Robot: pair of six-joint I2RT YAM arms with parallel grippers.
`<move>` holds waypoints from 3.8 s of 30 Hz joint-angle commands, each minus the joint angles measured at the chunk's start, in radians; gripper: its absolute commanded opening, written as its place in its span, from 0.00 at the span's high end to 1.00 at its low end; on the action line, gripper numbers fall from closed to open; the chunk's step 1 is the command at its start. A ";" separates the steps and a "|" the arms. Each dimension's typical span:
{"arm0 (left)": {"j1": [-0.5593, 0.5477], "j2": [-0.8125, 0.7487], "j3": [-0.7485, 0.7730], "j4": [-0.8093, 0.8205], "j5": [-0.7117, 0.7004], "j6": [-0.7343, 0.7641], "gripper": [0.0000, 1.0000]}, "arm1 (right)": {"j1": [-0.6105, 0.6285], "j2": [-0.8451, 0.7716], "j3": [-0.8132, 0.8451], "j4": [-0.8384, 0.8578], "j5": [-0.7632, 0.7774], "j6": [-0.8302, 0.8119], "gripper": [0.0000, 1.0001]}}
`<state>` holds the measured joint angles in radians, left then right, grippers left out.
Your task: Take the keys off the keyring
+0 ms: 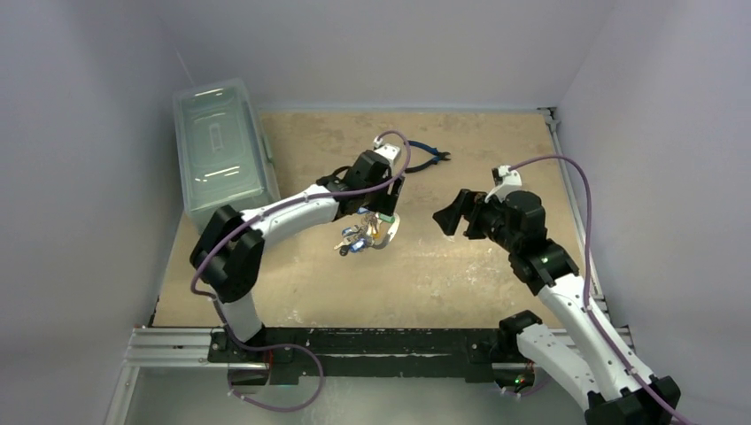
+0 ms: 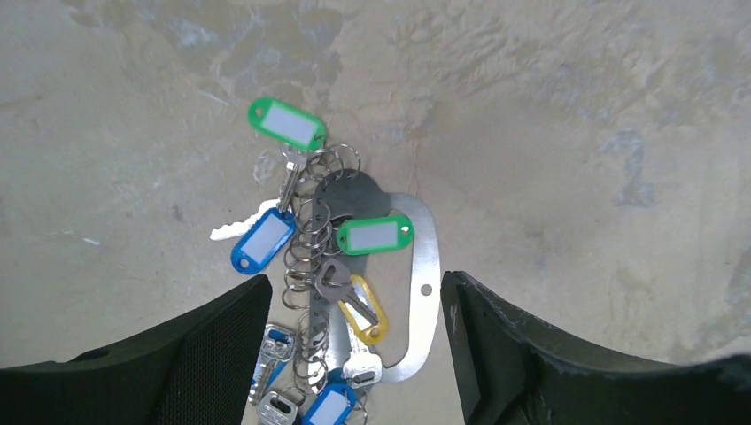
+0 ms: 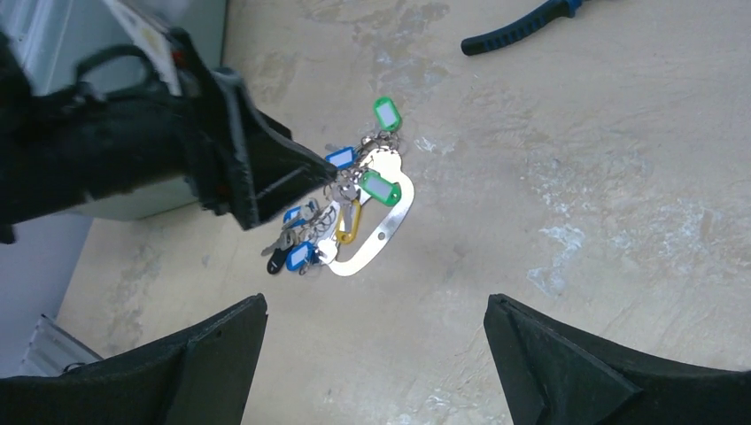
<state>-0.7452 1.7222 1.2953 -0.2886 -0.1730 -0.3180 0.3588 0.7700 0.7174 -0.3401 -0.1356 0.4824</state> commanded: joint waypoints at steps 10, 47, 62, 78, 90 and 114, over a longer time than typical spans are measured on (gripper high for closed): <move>0.039 0.179 0.056 0.038 0.166 0.043 0.40 | -0.001 -0.012 -0.092 0.091 -0.081 0.056 0.01; 0.040 0.173 -0.059 0.072 0.126 -0.134 0.64 | -0.001 -0.020 -0.119 0.101 -0.109 0.082 0.02; 0.041 0.217 0.003 0.137 0.089 -0.214 0.67 | -0.002 -0.008 -0.130 0.120 -0.124 0.091 0.02; 0.040 0.247 0.002 0.148 0.143 -0.226 1.00 | -0.001 -0.012 -0.192 0.184 -0.142 0.125 0.02; 0.024 -0.081 0.002 0.041 0.264 -0.153 1.00 | -0.001 -0.022 -0.319 0.456 -0.262 0.168 0.01; 0.001 -0.311 0.127 -0.109 0.495 -0.094 1.00 | -0.001 -0.102 -0.369 0.699 -0.392 0.079 0.04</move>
<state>-0.7280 1.4620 1.3861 -0.4156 0.2672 -0.4458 0.3588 0.6739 0.2798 0.3862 -0.5339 0.6361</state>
